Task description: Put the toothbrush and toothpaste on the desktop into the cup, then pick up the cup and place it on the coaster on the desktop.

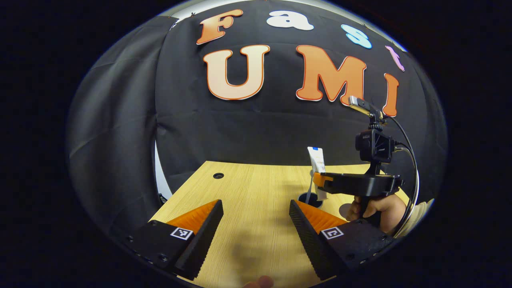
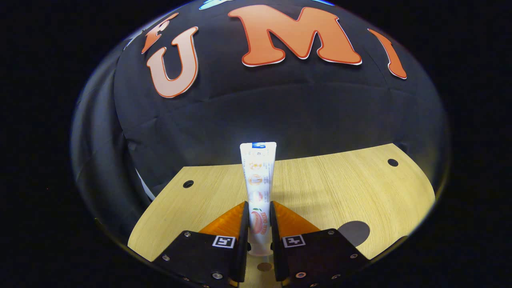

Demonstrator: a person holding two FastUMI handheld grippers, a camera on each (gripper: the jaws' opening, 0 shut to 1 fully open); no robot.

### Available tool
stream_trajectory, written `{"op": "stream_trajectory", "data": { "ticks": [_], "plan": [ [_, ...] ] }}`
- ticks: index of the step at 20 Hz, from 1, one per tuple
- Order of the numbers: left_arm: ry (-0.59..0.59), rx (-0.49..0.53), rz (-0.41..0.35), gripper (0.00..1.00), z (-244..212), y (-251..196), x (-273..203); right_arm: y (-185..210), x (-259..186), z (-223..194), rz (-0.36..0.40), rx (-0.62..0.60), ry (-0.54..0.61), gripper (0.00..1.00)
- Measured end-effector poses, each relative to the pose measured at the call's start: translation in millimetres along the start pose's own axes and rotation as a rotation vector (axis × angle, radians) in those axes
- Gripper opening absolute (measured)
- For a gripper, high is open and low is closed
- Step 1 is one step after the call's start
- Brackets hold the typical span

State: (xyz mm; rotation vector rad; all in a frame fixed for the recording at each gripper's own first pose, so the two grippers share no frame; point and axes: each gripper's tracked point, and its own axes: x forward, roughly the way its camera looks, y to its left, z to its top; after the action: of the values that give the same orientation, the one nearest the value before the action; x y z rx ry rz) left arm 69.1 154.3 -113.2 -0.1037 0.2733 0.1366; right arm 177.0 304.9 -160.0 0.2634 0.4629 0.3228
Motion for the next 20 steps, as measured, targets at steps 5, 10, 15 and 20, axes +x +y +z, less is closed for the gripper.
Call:
{"op": "stream_trajectory", "data": {
  "ticks": [5,10,15,20],
  "plan": [
    [-0.006,0.023,0.000,1.00,-3.9,1.5,4.3,10.1,-3.5,7.7,0.014,-0.055,-0.030,0.29],
    [0.019,0.004,-0.023,1.00,-9.9,-7.7,15.3,8.8,-20.1,11.0,0.028,-0.071,-0.027,0.30],
    [0.037,0.010,-0.060,1.00,-16.7,-23.9,28.6,-7.9,-43.6,22.6,0.004,-0.078,-0.048,0.37],
    [0.073,0.016,-0.103,1.00,-29.4,-47.1,42.9,-28.4,-80.8,43.6,-0.019,-0.093,-0.086,0.49]
  ]
}}
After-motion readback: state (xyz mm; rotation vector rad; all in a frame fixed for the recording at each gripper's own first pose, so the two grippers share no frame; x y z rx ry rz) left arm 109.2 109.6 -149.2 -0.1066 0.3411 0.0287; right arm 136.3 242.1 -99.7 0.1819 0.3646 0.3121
